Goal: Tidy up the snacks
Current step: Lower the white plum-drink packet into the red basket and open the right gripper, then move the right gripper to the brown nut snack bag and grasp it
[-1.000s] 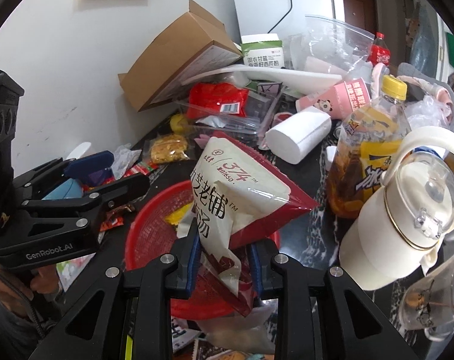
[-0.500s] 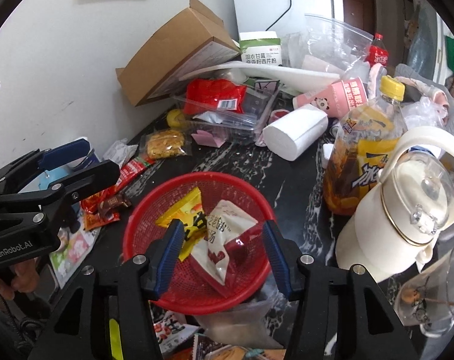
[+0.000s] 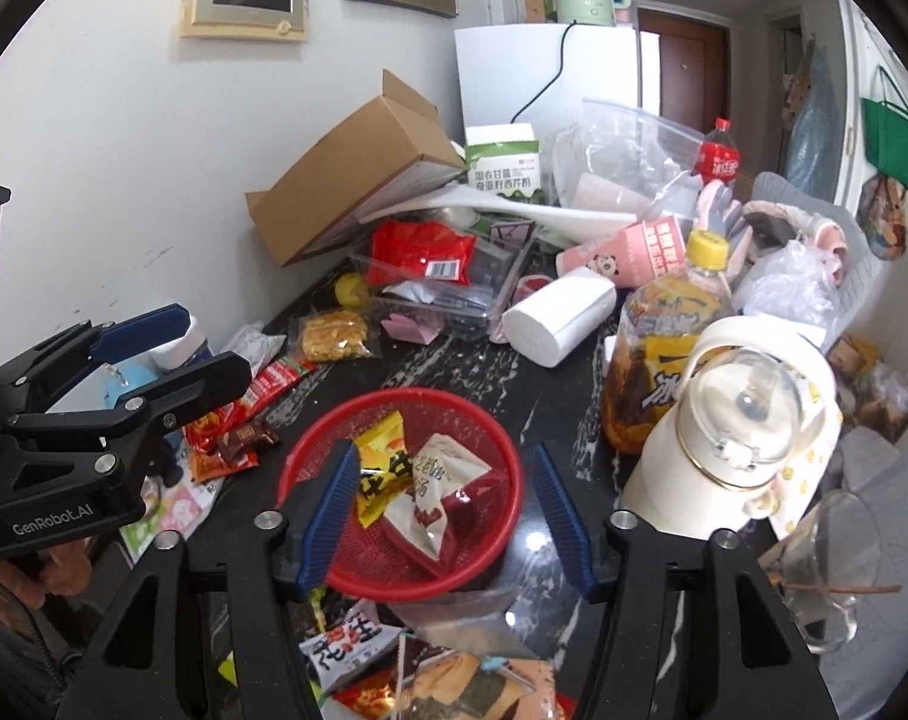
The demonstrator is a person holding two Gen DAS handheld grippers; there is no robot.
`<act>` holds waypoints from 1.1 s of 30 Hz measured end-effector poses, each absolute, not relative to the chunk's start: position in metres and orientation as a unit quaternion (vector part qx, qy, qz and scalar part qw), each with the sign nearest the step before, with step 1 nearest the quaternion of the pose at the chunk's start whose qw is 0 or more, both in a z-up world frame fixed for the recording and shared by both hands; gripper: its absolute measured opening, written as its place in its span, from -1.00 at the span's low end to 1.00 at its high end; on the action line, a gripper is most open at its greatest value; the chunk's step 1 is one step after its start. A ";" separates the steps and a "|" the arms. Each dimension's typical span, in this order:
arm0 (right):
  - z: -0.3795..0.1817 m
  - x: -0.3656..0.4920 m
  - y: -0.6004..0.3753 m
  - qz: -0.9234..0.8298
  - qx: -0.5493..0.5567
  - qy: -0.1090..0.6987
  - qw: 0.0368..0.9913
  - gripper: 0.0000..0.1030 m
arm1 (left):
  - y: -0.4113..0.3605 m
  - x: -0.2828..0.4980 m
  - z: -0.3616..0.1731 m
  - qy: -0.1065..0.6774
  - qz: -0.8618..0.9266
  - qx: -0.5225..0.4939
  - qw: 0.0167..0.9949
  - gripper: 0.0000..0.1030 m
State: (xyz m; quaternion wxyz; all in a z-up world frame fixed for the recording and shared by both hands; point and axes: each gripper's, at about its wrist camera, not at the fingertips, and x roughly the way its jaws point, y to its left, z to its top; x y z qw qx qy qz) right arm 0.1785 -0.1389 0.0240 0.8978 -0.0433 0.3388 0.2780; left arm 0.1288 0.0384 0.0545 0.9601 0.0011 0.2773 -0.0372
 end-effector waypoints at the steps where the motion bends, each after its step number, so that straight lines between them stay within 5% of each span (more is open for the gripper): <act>1: 0.027 0.175 -0.141 0.276 -0.043 0.336 0.899 0.21 | 0.036 0.125 0.057 0.275 -0.040 0.003 0.961 0.41; 20: 0.054 0.092 -0.170 0.247 -0.048 0.312 0.916 0.41 | 0.007 0.058 0.073 0.269 -0.106 0.010 0.957 0.41; 33: 0.023 0.046 -0.180 0.221 -0.042 0.334 0.916 0.42 | -0.002 0.023 0.046 0.297 -0.122 0.006 0.947 0.41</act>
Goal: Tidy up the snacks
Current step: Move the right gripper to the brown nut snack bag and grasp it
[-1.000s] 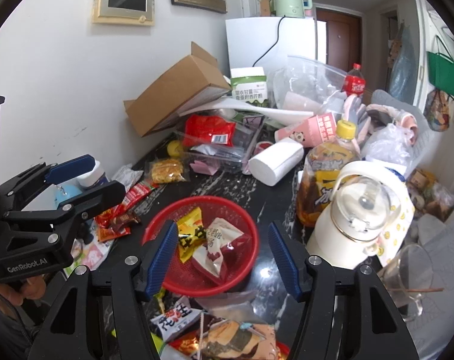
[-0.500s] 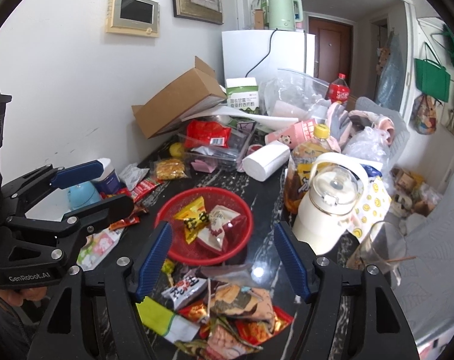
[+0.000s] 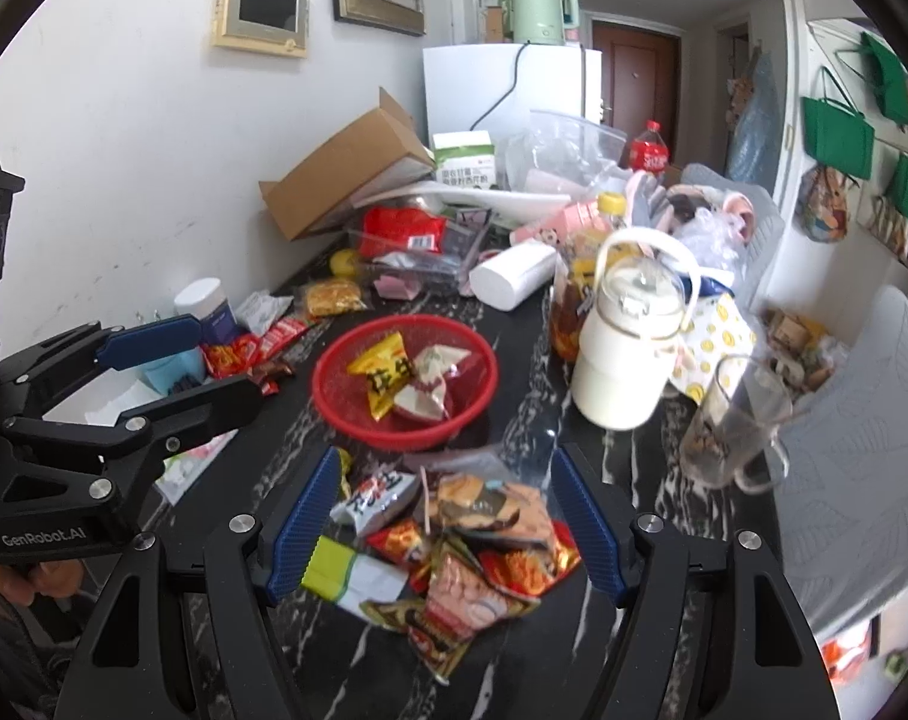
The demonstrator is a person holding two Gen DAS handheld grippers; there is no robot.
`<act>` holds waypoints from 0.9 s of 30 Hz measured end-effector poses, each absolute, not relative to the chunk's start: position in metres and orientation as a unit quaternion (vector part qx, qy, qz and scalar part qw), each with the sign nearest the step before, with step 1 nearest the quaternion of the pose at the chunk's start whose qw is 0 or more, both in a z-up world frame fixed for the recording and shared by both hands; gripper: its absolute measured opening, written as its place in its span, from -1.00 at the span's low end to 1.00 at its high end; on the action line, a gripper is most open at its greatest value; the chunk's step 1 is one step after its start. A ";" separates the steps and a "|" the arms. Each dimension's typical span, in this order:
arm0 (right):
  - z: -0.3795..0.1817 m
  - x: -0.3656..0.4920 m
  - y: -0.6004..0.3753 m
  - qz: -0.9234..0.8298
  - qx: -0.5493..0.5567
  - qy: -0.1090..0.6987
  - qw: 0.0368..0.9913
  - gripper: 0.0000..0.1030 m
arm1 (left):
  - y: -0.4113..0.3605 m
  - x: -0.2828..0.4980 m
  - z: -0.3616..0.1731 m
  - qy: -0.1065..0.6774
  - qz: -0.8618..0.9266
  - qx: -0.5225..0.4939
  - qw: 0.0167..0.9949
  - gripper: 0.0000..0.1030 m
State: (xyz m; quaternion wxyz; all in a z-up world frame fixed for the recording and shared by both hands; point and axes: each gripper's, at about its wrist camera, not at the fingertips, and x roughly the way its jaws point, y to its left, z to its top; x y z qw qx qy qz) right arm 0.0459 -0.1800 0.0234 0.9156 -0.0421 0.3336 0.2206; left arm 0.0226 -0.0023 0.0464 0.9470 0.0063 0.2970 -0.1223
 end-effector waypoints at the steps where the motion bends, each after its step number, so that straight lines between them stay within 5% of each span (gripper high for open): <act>1: 0.018 0.043 -0.181 0.219 -0.040 0.339 0.914 0.42 | -0.003 0.021 0.043 0.300 -0.123 0.008 0.946 0.41; 27: -0.094 0.033 -0.190 0.209 0.039 0.463 0.860 0.42 | 0.018 0.012 -0.053 0.400 -0.122 -0.023 0.908 0.41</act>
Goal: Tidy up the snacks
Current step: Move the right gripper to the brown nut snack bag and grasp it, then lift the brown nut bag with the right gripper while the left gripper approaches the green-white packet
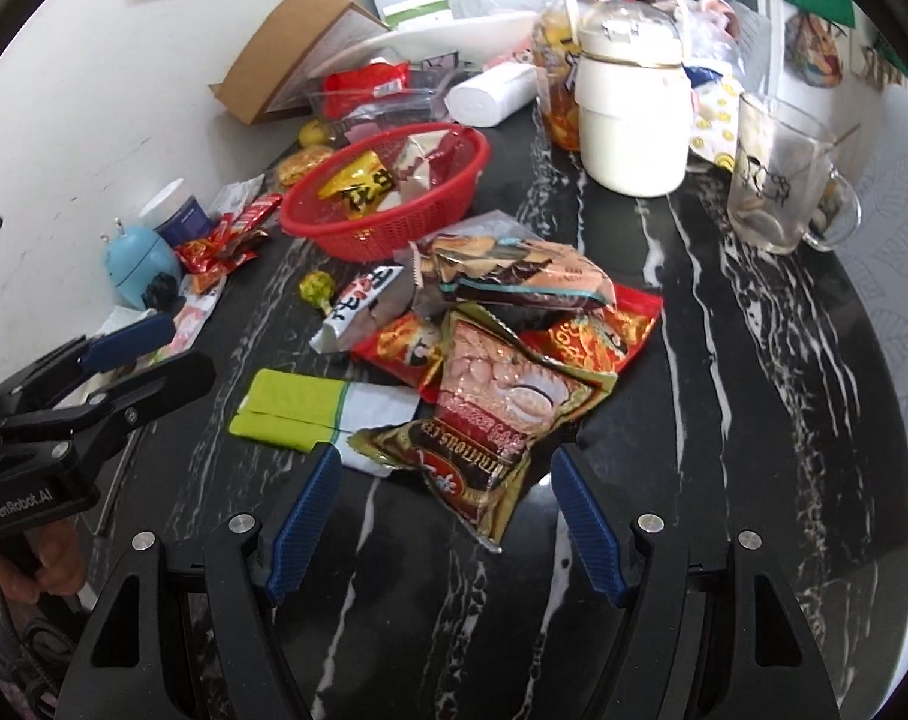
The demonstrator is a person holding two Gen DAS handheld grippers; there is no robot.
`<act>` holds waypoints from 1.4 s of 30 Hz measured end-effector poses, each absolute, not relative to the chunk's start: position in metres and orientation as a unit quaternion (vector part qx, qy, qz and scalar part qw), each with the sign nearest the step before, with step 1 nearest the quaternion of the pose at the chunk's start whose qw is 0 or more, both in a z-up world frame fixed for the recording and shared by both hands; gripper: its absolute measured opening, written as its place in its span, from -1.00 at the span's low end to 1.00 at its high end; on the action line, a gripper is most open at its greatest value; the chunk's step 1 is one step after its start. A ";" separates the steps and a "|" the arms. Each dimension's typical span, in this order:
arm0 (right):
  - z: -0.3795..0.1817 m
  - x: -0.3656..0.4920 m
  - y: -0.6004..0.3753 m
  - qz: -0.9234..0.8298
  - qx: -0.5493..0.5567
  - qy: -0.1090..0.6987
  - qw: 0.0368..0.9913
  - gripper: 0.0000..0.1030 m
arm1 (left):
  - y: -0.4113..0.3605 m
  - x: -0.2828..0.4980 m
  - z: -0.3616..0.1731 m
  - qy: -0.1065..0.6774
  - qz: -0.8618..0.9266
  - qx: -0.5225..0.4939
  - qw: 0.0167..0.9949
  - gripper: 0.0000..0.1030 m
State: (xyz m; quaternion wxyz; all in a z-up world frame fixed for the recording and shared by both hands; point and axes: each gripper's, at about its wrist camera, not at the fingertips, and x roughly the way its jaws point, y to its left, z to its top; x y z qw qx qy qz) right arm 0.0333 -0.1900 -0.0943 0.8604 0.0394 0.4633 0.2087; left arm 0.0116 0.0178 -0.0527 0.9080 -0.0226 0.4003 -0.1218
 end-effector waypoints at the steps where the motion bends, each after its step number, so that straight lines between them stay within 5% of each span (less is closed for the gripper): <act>1: -0.096 0.035 -0.191 0.207 0.044 0.465 0.859 0.42 | 0.019 0.012 -0.054 0.402 -0.120 -0.023 0.907 0.41; 13: -0.116 0.068 -0.187 0.201 0.058 0.479 0.852 0.41 | 0.033 0.023 -0.079 0.421 -0.096 -0.016 0.902 0.41; 16: -0.117 0.069 -0.186 0.200 0.046 0.472 0.857 -0.01 | 0.033 0.029 -0.084 0.424 -0.100 -0.013 0.900 0.41; 20: -0.119 0.068 -0.189 0.207 0.041 0.471 0.857 -0.17 | 0.029 0.038 -0.089 0.425 -0.104 0.000 0.899 0.41; 42: -0.116 0.031 -0.226 0.206 0.056 0.479 0.851 -0.18 | -0.016 0.031 -0.114 0.474 -0.208 0.068 0.853 0.41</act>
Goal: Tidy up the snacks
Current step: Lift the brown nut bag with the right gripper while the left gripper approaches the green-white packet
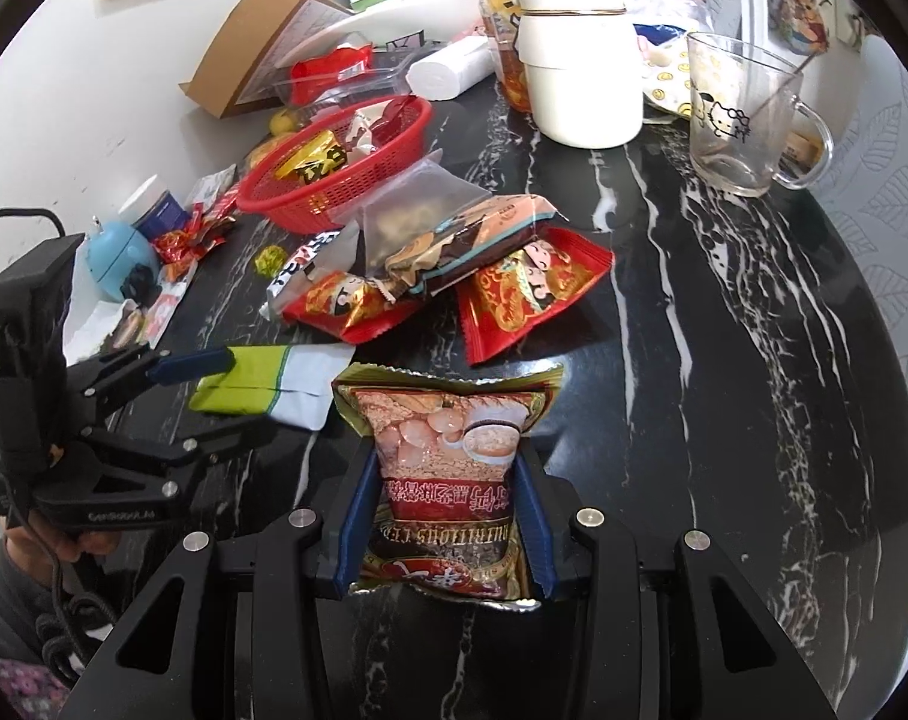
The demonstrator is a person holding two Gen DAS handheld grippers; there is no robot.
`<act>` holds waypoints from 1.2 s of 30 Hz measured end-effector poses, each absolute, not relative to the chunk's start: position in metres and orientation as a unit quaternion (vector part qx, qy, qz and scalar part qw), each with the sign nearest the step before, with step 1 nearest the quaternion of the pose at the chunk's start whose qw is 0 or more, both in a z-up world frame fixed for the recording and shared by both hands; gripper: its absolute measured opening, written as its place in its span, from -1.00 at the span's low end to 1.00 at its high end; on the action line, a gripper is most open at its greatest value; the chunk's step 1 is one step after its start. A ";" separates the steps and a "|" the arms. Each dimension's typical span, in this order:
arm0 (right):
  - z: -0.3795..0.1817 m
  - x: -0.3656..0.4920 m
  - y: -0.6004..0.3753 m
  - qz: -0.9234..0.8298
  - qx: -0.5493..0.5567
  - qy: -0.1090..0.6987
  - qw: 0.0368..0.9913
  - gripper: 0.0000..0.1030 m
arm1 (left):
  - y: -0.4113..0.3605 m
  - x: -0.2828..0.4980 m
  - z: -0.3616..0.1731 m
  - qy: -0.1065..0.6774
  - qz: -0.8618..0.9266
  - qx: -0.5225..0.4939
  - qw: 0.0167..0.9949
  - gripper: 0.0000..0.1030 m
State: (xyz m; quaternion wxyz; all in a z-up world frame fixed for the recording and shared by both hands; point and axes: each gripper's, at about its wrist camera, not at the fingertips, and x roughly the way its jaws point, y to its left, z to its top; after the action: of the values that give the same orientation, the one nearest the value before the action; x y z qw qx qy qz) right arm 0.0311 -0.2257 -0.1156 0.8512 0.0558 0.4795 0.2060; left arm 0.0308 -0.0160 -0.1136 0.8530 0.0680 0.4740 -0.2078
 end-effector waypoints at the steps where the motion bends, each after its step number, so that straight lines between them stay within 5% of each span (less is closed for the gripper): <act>1: -0.116 0.031 -0.227 0.206 0.057 0.480 0.851 -0.18 | -0.017 0.029 -0.113 0.473 -0.208 0.070 0.853 0.41; 36: -0.117 0.028 -0.231 0.211 0.057 0.483 0.848 -0.14 | -0.021 0.026 -0.116 0.499 -0.214 0.056 0.838 0.41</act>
State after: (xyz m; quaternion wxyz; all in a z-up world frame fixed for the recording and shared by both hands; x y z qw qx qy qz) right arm 0.0282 -0.2309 -0.1170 0.8482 0.0566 0.4826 0.2108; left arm 0.0263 -0.0206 -0.1162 0.8381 0.0562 0.4988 -0.2137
